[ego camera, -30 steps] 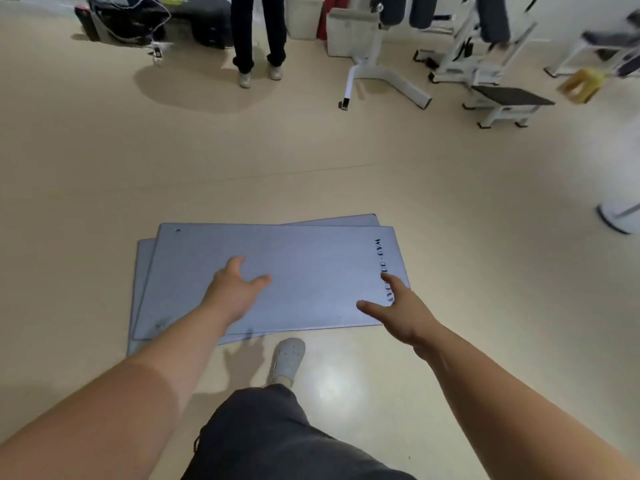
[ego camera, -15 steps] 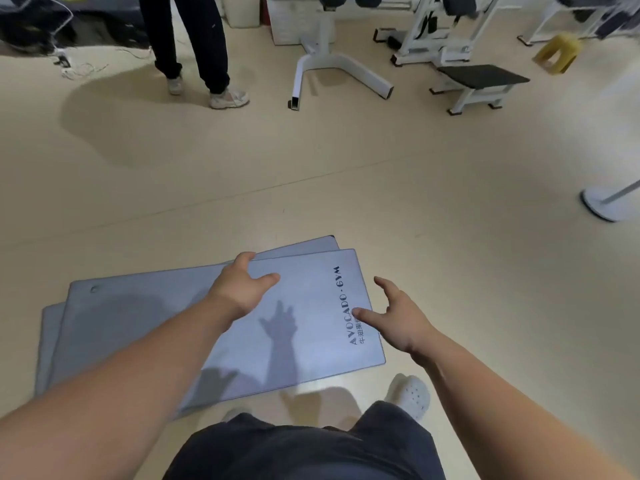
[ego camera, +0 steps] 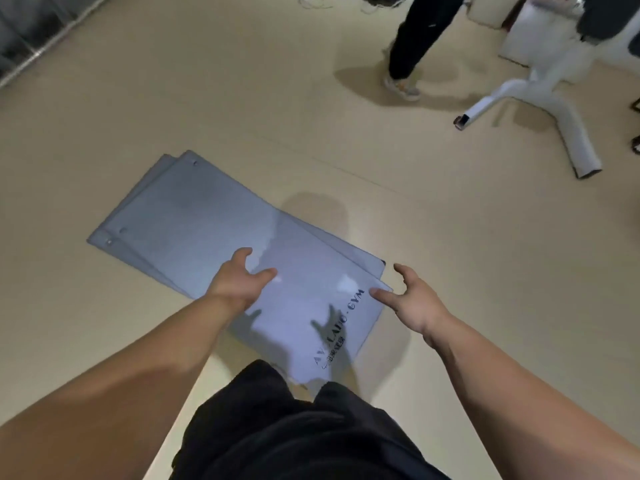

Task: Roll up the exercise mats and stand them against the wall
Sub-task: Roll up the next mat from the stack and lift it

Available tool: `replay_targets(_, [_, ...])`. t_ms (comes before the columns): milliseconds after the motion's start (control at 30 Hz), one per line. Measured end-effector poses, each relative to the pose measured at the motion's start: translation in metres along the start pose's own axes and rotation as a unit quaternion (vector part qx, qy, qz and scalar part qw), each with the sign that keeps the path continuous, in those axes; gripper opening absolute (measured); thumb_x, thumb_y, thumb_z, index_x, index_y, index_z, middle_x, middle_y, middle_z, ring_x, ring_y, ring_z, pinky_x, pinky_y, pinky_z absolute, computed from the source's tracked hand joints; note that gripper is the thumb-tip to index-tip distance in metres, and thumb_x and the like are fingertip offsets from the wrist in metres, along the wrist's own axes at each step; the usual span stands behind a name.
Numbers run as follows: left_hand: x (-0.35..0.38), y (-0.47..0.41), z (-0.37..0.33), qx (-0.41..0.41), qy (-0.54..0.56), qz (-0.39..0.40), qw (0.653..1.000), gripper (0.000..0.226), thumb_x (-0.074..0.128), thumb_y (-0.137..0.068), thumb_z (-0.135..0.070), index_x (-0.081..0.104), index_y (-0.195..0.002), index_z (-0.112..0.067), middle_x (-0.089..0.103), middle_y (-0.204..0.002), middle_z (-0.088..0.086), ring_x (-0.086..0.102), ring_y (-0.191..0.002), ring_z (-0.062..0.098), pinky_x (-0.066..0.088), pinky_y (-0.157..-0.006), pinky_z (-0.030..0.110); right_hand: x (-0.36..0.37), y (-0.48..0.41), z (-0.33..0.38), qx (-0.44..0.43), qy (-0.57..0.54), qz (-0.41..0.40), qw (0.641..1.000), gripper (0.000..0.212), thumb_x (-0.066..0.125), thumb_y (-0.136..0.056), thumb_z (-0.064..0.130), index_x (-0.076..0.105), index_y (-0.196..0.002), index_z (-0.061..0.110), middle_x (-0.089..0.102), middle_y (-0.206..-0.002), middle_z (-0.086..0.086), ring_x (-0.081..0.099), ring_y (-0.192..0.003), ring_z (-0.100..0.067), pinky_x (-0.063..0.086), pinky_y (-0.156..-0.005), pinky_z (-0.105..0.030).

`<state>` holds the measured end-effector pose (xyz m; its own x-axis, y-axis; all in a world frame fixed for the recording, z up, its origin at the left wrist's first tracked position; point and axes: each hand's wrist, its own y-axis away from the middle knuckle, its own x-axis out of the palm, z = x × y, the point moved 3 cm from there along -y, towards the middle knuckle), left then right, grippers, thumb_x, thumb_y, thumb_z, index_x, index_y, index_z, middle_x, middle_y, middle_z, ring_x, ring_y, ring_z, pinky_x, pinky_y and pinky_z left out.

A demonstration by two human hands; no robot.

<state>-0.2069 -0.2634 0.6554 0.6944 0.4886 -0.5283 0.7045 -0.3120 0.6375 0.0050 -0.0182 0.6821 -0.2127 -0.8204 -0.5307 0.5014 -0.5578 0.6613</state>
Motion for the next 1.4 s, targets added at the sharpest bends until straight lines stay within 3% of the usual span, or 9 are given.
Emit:
replay_targets(67, [0.001,0.006,0.011,-0.031,0.036,-0.028,0.998,0.078,0.067,-0.092,-0.051,0.030,-0.157,-0.028,0.039,-0.157,0.012,0.049,-0.135,0.033,0.041,-0.100,0.035,-0.006,-0.018,0.016,-0.027,0.014,0.023,0.999,0.088,0.077,-0.091,0.045,0.029,-0.163,0.028,0.037,-0.164,-0.007,0.050,-0.137,-0.028,0.040,-0.098,-0.033])
replay_targets(200, [0.011,0.008,0.024,-0.073,0.067,-0.047,0.994,0.075,0.065,-0.094,-0.050,0.029,-0.157,-0.029,0.040,-0.156,0.008,0.052,-0.124,0.029,0.038,-0.091,0.032,-0.005,-0.052,0.032,-0.055,0.011,0.061,0.997,0.084,0.076,-0.094,0.039,0.029,-0.163,0.028,0.047,-0.140,-0.001,0.056,-0.087,-0.004,0.045,-0.079,-0.024])
replay_targets(300, [0.027,0.010,0.024,-0.113,0.102,-0.082,0.985,0.075,0.064,-0.095,-0.049,0.027,-0.158,-0.028,0.044,-0.153,0.008,0.056,-0.113,0.026,0.039,-0.088,0.031,-0.002,-0.081,0.030,-0.071,0.042,0.104,0.991,0.087,0.077,-0.091,0.044,0.029,-0.162,0.031,0.045,-0.153,-0.002,0.060,-0.111,-0.019,0.050,-0.096,-0.035])
replay_targets(400, [0.060,0.012,0.015,-0.144,0.129,-0.115,0.974,0.074,0.063,-0.096,-0.047,0.028,-0.158,-0.027,0.043,-0.154,0.010,0.053,-0.102,0.022,0.039,-0.087,0.031,-0.005,-0.120,0.020,-0.095,0.100,0.164,0.977,0.090,0.078,-0.089,0.050,0.028,-0.162,0.032,0.045,-0.157,-0.004,0.065,-0.110,-0.022,0.053,-0.098,-0.040])
replay_targets(667, [0.192,0.026,-0.029,-0.281,0.151,-0.162,0.934,0.078,0.064,-0.094,-0.050,0.025,-0.158,-0.028,0.037,-0.156,0.013,0.051,-0.127,0.034,0.045,-0.101,0.040,-0.057,-0.236,0.021,-0.187,0.242,0.261,0.916,0.089,0.073,-0.094,0.047,0.025,-0.164,0.020,0.035,-0.166,-0.012,0.042,-0.147,-0.032,0.041,-0.115,-0.042])
replay_targets(800, [0.233,0.034,-0.046,-0.280,0.148,-0.180,0.931,0.074,0.062,-0.096,-0.047,0.026,-0.158,-0.028,0.036,-0.156,0.011,0.050,-0.130,0.032,0.042,-0.106,0.039,-0.055,-0.252,0.014,-0.199,0.280,0.304,0.888,0.089,0.071,-0.095,0.048,0.022,-0.165,0.021,0.035,-0.165,-0.013,0.043,-0.147,-0.032,0.041,-0.114,-0.041])
replay_targets(933, [0.283,0.007,-0.004,-0.305,0.172,-0.186,0.918,0.074,0.064,-0.095,-0.046,0.029,-0.157,-0.028,0.037,-0.156,0.010,0.049,-0.131,0.031,0.042,-0.102,0.037,-0.011,-0.279,-0.028,-0.214,0.339,0.325,0.857,0.089,0.071,-0.096,0.047,0.021,-0.165,0.024,0.032,-0.166,-0.012,0.045,-0.144,-0.030,0.040,-0.104,-0.034])
replay_targets(1133, [0.383,-0.083,0.108,-0.332,0.241,-0.176,0.895,0.075,0.064,-0.094,-0.048,0.029,-0.157,-0.028,0.038,-0.154,0.011,0.053,-0.126,0.033,0.046,-0.104,0.044,0.097,-0.364,-0.125,-0.254,0.397,0.320,0.822,0.093,0.075,-0.094,0.043,0.020,-0.165,0.022,0.032,-0.165,-0.008,0.038,-0.149,-0.027,0.035,-0.113,-0.036])
replay_targets(1400, [0.511,-0.229,0.230,-0.329,0.189,-0.149,0.913,0.078,0.062,-0.093,-0.051,0.027,-0.158,-0.028,0.032,-0.158,0.008,0.053,-0.127,0.033,0.046,-0.100,0.042,0.244,-0.501,-0.265,-0.237,0.452,0.348,0.786,0.093,0.077,-0.089,0.050,0.027,-0.163,0.023,0.036,-0.162,-0.010,0.048,-0.141,-0.027,0.042,-0.114,-0.044])
